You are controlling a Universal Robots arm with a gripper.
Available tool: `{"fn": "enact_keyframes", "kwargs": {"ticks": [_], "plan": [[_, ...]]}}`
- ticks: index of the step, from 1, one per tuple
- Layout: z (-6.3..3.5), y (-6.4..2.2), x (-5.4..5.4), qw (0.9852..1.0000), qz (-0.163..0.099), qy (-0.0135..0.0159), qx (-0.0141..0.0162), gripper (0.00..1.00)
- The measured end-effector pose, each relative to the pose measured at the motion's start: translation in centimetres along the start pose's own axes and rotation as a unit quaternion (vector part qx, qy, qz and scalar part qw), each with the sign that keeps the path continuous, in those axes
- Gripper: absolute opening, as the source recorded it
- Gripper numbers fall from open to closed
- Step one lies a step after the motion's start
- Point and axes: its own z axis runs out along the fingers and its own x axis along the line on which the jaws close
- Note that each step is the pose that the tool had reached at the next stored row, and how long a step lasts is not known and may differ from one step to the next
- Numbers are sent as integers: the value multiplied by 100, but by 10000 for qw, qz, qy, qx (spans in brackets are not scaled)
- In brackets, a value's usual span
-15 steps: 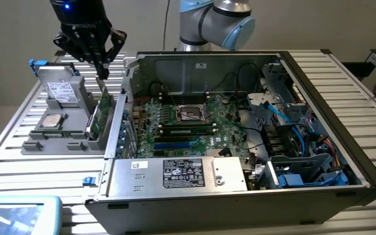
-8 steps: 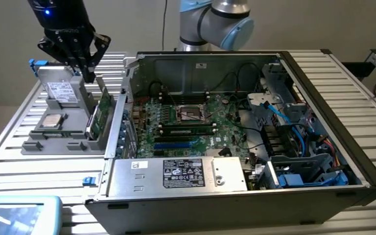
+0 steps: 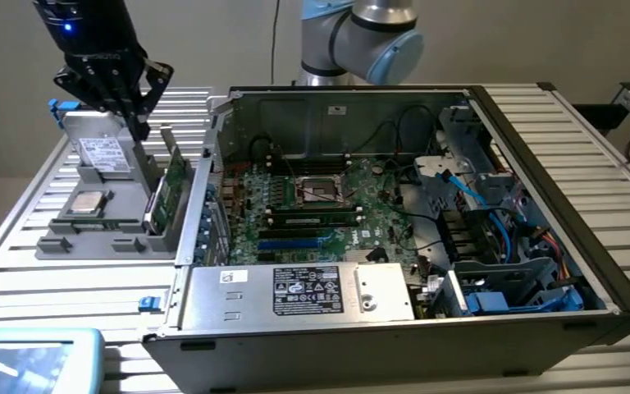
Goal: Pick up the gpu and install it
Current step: 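Reach for the gpu, then pick up the gpu and move the gpu toward the slot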
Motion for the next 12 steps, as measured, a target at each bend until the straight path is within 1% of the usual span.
{"fn": "enact_keyframes", "kwargs": {"ticks": [3,6,12], "plan": [[29,51,36,10000,0,0,0,12],[60,126,45,10000,0,3,-1,12],[62,131,45,10000,0,3,-1,12]]}}
